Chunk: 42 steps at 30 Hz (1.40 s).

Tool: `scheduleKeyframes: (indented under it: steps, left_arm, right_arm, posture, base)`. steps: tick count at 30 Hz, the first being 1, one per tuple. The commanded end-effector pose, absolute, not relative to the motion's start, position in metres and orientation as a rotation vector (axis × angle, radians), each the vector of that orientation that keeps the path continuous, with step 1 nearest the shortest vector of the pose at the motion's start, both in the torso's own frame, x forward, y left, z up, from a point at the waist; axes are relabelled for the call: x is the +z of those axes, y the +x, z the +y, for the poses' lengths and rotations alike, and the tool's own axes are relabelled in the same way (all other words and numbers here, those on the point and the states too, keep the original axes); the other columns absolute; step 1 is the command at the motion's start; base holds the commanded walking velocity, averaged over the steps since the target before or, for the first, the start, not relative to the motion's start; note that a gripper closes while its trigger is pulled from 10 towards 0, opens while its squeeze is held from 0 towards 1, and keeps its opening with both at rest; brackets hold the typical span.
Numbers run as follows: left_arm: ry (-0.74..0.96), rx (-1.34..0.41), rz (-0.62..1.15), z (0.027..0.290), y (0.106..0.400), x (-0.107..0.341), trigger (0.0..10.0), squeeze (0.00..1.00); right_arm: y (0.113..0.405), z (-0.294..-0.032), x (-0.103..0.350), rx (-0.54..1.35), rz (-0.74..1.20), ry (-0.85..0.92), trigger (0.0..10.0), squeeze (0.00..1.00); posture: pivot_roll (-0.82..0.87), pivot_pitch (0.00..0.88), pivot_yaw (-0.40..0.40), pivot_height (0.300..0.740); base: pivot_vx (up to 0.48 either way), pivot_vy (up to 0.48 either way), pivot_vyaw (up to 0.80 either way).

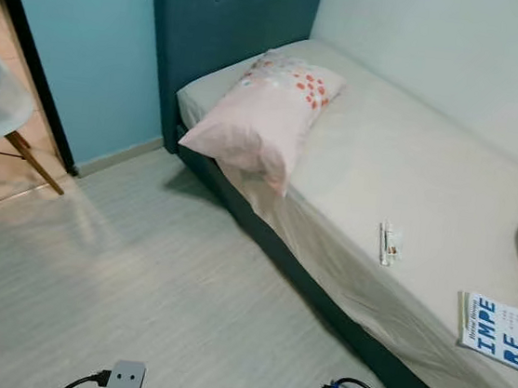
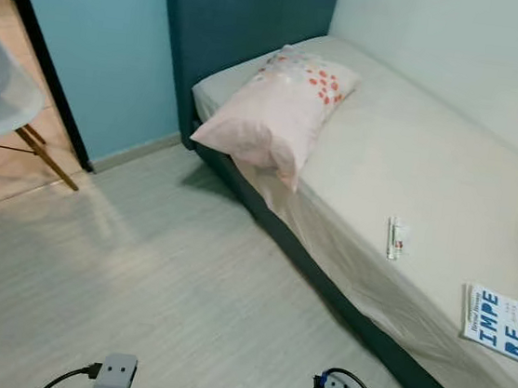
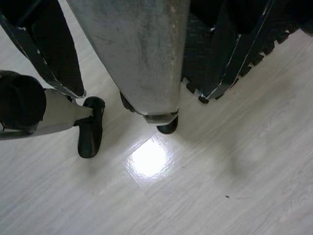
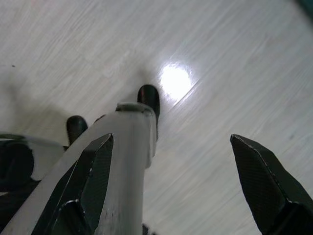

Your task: Clean up the room

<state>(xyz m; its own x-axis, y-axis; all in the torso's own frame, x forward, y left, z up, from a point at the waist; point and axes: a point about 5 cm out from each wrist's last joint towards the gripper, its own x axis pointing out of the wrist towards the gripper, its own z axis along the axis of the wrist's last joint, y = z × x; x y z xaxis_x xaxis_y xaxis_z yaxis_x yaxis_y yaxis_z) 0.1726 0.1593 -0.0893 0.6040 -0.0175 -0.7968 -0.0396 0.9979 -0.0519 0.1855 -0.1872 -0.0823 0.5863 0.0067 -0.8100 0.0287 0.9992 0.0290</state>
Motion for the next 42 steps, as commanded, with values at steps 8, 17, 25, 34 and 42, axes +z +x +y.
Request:
scheduleKeyframes:
  steps: [8, 17, 25, 34, 42]
  left_arm:
    - [-0.064, 0.083, 0.816, 0.176, 0.193, -0.077, 10.0, 0.0]
    - [0.004, 0.128, 0.678, 0.197, 0.229, -0.052, 10.0, 0.0]
    - [0.108, 0.174, 0.572, 0.21, 0.254, -0.03, 10.0, 0.0]
    - [0.033, 0.164, 0.608, 0.201, 0.251, -0.036, 10.0, 0.0]
    - [-0.002, 0.195, 0.646, 0.203, 0.235, -0.047, 10.0, 0.0]
  right_arm:
    - [0.206, -0.205, -0.068, -0.078, 0.829, 0.01, 10.0, 0.0]
    - [0.224, -0.193, -0.059, -0.067, 0.769, 0.169, 10.0, 0.0]
    - [0.228, -0.185, -0.058, -0.048, 0.771, 0.181, 10.0, 0.0]
    - [0.239, -0.181, -0.051, 0.007, 0.738, 0.148, 10.0, 0.0]
    - [0.25, -0.175, -0.041, 0.156, 0.68, -0.021, 10.0, 0.0]
  posture:
    - [-0.06, 0.106, -0.104, 0.74]
    - [-0.04, 0.023, -0.077, 0.74]
    - [-0.02, 0.0, -0.068, 0.74]
    - [-0.03, 0.0, -0.069, 0.74]
    - [-0.03, 0.0, -0.072, 0.74]
  base:
    - [0.0, 0.0, 0.0]
    - [0.0, 0.0, 0.0]
    - [0.0, 0.0, -0.5]
    - [0.0, 0.0, -0.44]
    - [0.0, 0.0, 0.0]
